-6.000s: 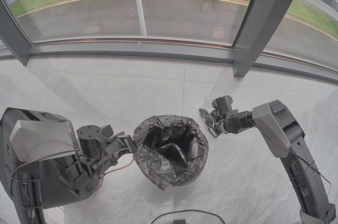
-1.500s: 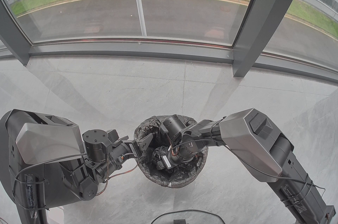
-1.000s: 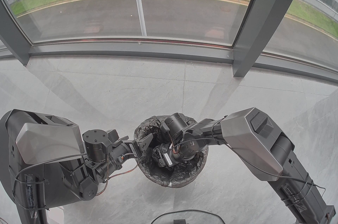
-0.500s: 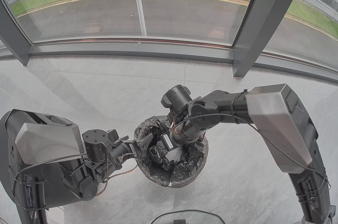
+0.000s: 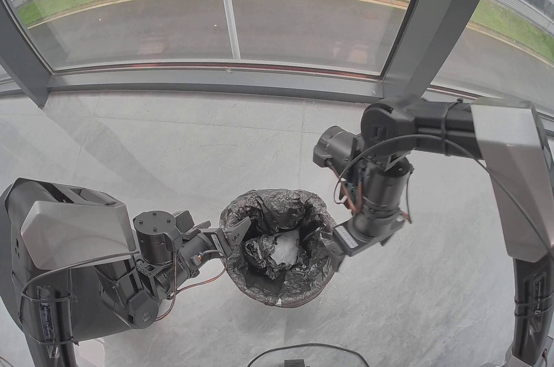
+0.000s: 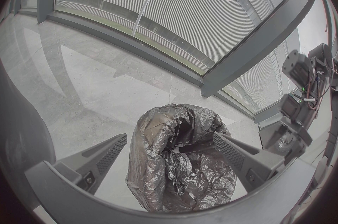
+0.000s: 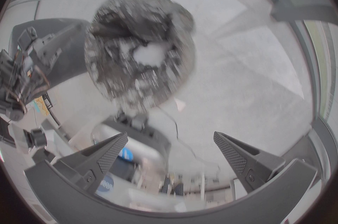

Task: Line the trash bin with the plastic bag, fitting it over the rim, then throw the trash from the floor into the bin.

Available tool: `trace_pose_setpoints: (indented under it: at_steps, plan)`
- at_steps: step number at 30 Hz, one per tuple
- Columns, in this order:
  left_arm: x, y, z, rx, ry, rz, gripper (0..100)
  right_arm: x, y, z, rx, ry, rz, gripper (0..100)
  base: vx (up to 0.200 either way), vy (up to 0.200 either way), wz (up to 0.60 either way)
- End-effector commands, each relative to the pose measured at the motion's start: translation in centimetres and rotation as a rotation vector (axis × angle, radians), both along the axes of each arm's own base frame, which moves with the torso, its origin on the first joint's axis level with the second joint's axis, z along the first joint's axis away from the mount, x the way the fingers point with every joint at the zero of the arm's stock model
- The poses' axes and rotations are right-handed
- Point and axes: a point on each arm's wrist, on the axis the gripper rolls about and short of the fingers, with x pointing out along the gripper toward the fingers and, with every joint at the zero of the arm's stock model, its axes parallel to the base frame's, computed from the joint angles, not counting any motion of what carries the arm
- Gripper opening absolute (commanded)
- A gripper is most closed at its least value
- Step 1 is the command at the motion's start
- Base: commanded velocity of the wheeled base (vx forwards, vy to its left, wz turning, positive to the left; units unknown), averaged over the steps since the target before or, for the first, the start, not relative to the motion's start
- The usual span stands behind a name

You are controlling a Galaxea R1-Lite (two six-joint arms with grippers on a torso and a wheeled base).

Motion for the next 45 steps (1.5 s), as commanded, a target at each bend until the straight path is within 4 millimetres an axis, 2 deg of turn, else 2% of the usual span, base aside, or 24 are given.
trace_pose_setpoints:
  at_steps: [1,3,4,5,6,9,11,12,13,14,15,16,17,18,19,20,21,22,23,28,32,36,41,45]
  plan:
    - [-0.7,0.2,2.6,-0.026,-0.062,-0.006,100,-3.6,-9.8,8.1,-0.016,0.196,-0.235,100,0.000,0.000,0.00]
    - [-1.0,0.4,3.6,-0.027,-0.089,-0.006,100,-3.8,-11.5,9.3,0.038,0.180,-0.331,100,0.000,0.000,0.00]
    - [-1.5,0.8,5.3,-0.010,-0.149,-0.006,100,-5.1,-15.2,12.4,0.143,0.108,-0.452,100,0.000,0.000,0.00]
    - [-1.6,0.8,5.5,-0.007,-0.157,-0.007,100,-5.3,-15.5,12.7,0.152,0.101,-0.457,100,0.000,0.000,0.00]
    - [-2.5,1.5,7.9,0.045,-0.253,-0.009,100,-7.4,-18.9,15.5,0.251,0.015,-0.436,100,0.000,0.000,0.00]
    - [-4.5,2.7,10.9,0.142,-0.368,-0.003,100,-10.8,-21.9,18.4,0.335,-0.107,-0.424,100,0.000,0.000,0.00]
    - [-5.9,3.4,12.0,0.189,-0.398,-0.004,100,-12.8,-22.8,19.8,0.367,-0.178,-0.429,100,0.000,0.000,0.00]
    - [-8.2,4.4,13.3,0.247,-0.413,-0.001,100,-15.6,-23.5,21.4,0.408,-0.277,-0.426,100,0.000,0.000,0.00]
    - [-8.4,4.5,13.4,0.250,-0.413,0.000,100,-15.9,-23.6,21.5,0.410,-0.286,-0.425,100,0.000,0.000,0.00]
    - [-11.3,5.6,14.4,0.286,-0.407,-0.004,100,-18.8,-24.0,21.6,0.426,-0.322,-0.435,100,0.000,0.000,0.00]
    - [-11.3,5.6,14.4,0.286,-0.407,-0.004,100,-18.8,-24.0,21.6,0.426,-0.322,-0.435,100,0.000,0.000,0.00]
    - [-14.8,7.1,15.2,0.299,-0.388,-0.016,100,-22.0,-24.1,20.1,0.430,-0.332,-0.452,100,0.000,0.000,0.00]
    - [-16.4,7.8,15.4,0.310,-0.363,-0.023,100,-23.4,-24.0,19.2,0.442,-0.360,-0.452,100,0.000,0.000,0.00]
    - [-16.4,7.8,15.4,0.310,-0.363,-0.023,100,-23.4,-24.0,19.2,0.442,-0.360,-0.452,100,0.000,0.000,0.00]
    - [-19.5,9.3,15.3,0.336,-0.300,-0.037,100,-26.2,-23.6,17.2,0.469,-0.436,-0.443,100,0.000,0.000,0.00]
    - [-19.5,9.3,15.3,0.336,-0.300,-0.037,100,-26.2,-23.6,17.2,0.469,-0.436,-0.443,100,0.000,0.000,0.00]
    - [-22.7,10.8,14.5,0.376,-0.198,-0.056,100,-29.1,-23.3,14.4,0.485,-0.535,-0.433,100,0.000,0.000,0.00]
    - [-23.0,10.9,14.5,0.378,-0.193,-0.056,100,-29.3,-23.3,14.1,0.487,-0.541,-0.433,100,0.000,0.000,0.00]
    - [-25.6,12.2,13.8,0.416,-0.105,-0.051,100,-31.6,-23.0,11.3,0.497,-0.635,-0.429,100,0.000,0.000,0.00]
    - [-31.4,14.8,12.2,0.343,0.039,0.041,100,-35.5,-22.7,3.9,0.454,-0.895,-0.472,100,0.000,0.000,0.00]
    - [-33.5,15.4,10.9,0.302,0.064,0.148,100,-37.8,-22.5,0.8,0.479,-1.011,-0.463,100,0.000,0.000,0.00]
    - [-34.9,15.1,10.0,0.300,0.059,0.286,100,-39.3,-23.0,-1.7,0.543,-1.079,-0.337,100,0.000,0.000,0.00]
    - [-36.3,14.4,8.7,0.300,0.017,0.422,100,-38.7,-23.2,-2.8,0.580,-1.140,-0.319,100,0.000,0.000,0.00]
    - [-36.8,14.4,8.0,0.313,0.035,0.429,100,-36.4,-23.4,-4.7,0.512,-1.249,-0.367,100,0.000,0.000,0.00]
